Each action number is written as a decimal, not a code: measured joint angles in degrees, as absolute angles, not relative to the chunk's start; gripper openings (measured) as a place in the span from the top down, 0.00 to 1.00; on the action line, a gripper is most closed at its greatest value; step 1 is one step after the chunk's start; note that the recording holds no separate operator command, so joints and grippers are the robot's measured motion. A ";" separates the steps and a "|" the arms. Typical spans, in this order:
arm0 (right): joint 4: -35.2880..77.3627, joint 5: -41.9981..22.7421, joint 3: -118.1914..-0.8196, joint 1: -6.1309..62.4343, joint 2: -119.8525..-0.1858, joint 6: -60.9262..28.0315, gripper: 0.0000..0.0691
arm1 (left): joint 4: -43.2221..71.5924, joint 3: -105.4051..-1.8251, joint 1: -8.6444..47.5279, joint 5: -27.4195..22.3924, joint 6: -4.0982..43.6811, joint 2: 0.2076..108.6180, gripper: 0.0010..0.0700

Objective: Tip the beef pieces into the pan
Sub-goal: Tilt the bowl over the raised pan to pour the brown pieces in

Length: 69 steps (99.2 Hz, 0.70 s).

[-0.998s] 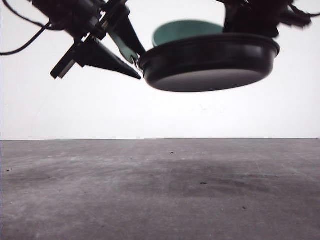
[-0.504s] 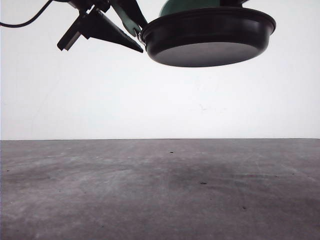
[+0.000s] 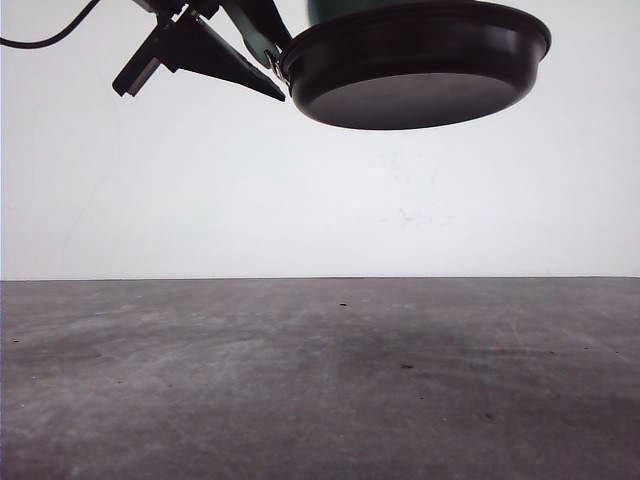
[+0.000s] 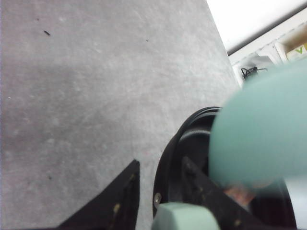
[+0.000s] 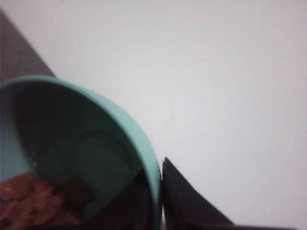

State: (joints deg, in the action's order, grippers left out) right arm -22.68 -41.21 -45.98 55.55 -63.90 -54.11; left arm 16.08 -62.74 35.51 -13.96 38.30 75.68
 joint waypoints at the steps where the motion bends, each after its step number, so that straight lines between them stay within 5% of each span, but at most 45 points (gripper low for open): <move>1: -22.98 -41.10 -45.98 55.55 -63.90 -54.61 0.98 | 16.08 -62.74 35.40 -13.98 38.37 75.68 0.83; 25: -33.28 -38.79 -45.98 55.72 -63.90 -64.51 0.98 | 16.05 -62.74 34.17 -14.98 39.72 75.68 0.83; 69: -33.47 -36.01 -45.98 57.69 -63.90 -70.87 0.98 | 15.29 -62.74 33.52 -15.00 40.34 75.68 0.83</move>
